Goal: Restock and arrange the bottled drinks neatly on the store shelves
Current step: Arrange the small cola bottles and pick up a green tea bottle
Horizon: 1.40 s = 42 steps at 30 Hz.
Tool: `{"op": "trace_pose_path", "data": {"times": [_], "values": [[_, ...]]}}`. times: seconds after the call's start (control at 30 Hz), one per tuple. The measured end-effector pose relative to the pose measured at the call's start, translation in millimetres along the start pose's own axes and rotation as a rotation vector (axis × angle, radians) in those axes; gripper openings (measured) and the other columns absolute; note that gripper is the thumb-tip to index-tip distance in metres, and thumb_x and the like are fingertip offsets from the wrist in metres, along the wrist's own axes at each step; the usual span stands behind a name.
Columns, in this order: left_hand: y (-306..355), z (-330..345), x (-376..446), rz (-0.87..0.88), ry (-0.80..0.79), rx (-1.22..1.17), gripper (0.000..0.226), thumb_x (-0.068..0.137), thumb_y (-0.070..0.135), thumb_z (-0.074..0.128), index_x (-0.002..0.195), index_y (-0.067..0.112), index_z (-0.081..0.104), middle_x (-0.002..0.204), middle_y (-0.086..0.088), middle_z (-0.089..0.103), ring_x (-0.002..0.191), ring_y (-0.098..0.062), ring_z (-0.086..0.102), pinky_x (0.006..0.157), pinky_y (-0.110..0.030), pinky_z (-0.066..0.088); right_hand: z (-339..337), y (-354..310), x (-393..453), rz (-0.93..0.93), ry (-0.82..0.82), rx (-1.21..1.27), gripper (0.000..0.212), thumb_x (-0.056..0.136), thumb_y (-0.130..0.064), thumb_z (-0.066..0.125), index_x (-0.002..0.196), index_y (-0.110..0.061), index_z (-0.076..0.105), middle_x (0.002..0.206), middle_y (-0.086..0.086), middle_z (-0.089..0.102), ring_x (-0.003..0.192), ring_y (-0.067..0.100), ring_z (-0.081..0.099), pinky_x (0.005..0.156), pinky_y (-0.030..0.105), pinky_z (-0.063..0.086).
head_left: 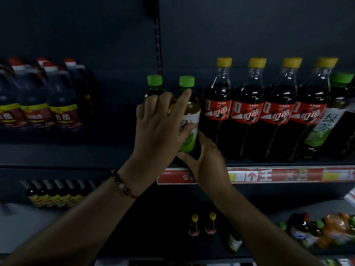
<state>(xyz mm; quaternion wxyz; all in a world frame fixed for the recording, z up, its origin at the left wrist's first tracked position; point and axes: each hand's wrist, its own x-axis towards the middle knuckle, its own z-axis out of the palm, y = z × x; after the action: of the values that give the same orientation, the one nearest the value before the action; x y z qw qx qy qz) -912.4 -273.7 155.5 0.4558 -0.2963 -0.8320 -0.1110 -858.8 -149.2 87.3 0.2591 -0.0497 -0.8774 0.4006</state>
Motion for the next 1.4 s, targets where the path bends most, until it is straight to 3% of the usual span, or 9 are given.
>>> {"op": "trace_pose_path", "data": {"times": [0.1, 0.27, 0.43, 0.6, 0.73, 0.97, 1.1, 1.27, 1.4], "values": [[-1.6, 6.9, -0.4, 0.007, -0.01, 0.035, 0.074, 0.084, 0.053, 0.062, 0.147, 0.021, 0.04, 0.131, -0.01, 0.053, 0.127, -0.03, 0.033, 0.1, -0.044, 0.026, 2.5, 0.3, -2.8, -0.013, 0.02, -0.148, 0.082, 0.084, -0.049, 0.066, 0.151, -0.027, 0.025, 0.135, -0.005, 0.055, 0.116, 0.009, 0.056, 0.091, 0.03, 0.052], [0.5, 9.5, -4.3, -0.01, -0.05, 0.004, 0.083, 0.083, 0.054, 0.061, 0.151, 0.021, 0.026, 0.141, -0.014, 0.047, 0.139, -0.036, 0.033, 0.108, -0.053, 0.026, -24.7, -20.9, -7.7, -0.033, -0.075, -0.318, 0.075, 0.088, -0.043, 0.061, 0.151, -0.027, 0.023, 0.133, -0.003, 0.055, 0.112, 0.015, 0.057, 0.085, 0.028, 0.05], [0.5, 13.1, -8.0, -0.015, -0.057, 0.015, 0.089, 0.084, 0.054, 0.065, 0.153, 0.02, 0.02, 0.146, -0.016, 0.042, 0.143, -0.038, 0.028, 0.112, -0.055, 0.022, -75.5, -61.5, -10.2, -0.225, -0.026, -0.534, 0.052, 0.09, -0.036, 0.058, 0.14, -0.028, 0.043, 0.121, -0.007, 0.059, 0.106, 0.014, 0.058, 0.084, 0.022, 0.046], [2.7, 14.4, -13.1, -0.016, -0.057, -0.018, 0.092, 0.081, 0.05, 0.068, 0.154, 0.02, 0.021, 0.15, -0.019, 0.038, 0.147, -0.04, 0.02, 0.116, -0.058, 0.016, -110.0, -91.0, 20.4, -0.406, 0.087, -0.72, 0.051, 0.091, -0.039, 0.056, 0.138, -0.022, 0.047, 0.133, -0.002, 0.055, 0.125, 0.015, 0.047, 0.1, 0.02, 0.024], [2.0, 13.9, -16.2, -0.006, -0.066, -0.019, 0.094, 0.079, 0.048, 0.069, 0.154, 0.021, 0.021, 0.153, -0.021, 0.034, 0.148, -0.041, 0.017, 0.117, -0.062, 0.017, -123.6, -97.2, 60.9, -0.493, 0.108, -0.829, 0.057, 0.089, -0.039, 0.059, 0.14, -0.018, 0.045, 0.138, 0.006, 0.049, 0.135, 0.025, 0.037, 0.114, 0.037, 0.023], [2.0, 16.4, -21.8, 0.013, -0.074, -0.023, 0.098, 0.078, 0.045, 0.074, 0.156, 0.021, 0.018, 0.157, -0.023, 0.027, 0.149, -0.043, 0.012, 0.119, -0.061, 0.011, -137.8, -93.5, 109.3, -0.366, 0.008, -0.923, 0.064, 0.09, -0.051, 0.053, 0.143, -0.018, 0.04, 0.138, 0.009, 0.049, 0.13, 0.028, 0.043, 0.115, 0.046, 0.023], [4.9, 17.6, -23.3, 0.003, -0.072, -0.039, 0.097, 0.08, 0.042, 0.073, 0.156, 0.02, 0.017, 0.159, -0.024, 0.023, 0.149, -0.044, 0.009, 0.12, -0.06, 0.01, -142.2, -94.1, 112.1, -0.292, -0.04, -0.872, 0.053, 0.096, -0.048, 0.047, 0.139, -0.018, 0.045, 0.127, 0.009, 0.06, 0.118, 0.027, 0.053, 0.108, 0.041, 0.031], [12.2, 13.0, -23.1, -0.034, -0.102, -0.09, 0.091, 0.083, 0.038, 0.069, 0.156, 0.019, 0.018, 0.16, -0.023, 0.019, 0.15, -0.041, 0.004, 0.121, -0.05, -0.003, -150.9, -102.0, 100.8, -0.31, -0.047, -0.749, 0.041, 0.096, -0.04, 0.052, 0.131, -0.019, 0.053, 0.122, 0.006, 0.061, 0.11, 0.024, 0.057, 0.102, 0.041, 0.039], [23.9, 1.4, -29.3, -0.038, -0.103, -0.158, 0.075, 0.089, 0.04, 0.059, 0.153, 0.02, 0.027, 0.159, -0.02, 0.024, 0.15, -0.039, 0.01, 0.122, -0.052, 0.007, -162.5, -106.5, 76.3, -0.361, -0.042, -0.693, 0.04, 0.094, -0.04, 0.056, 0.129, -0.022, 0.056, 0.121, 0.001, 0.062, 0.111, 0.02, 0.056, 0.103, 0.04, 0.038]]}}
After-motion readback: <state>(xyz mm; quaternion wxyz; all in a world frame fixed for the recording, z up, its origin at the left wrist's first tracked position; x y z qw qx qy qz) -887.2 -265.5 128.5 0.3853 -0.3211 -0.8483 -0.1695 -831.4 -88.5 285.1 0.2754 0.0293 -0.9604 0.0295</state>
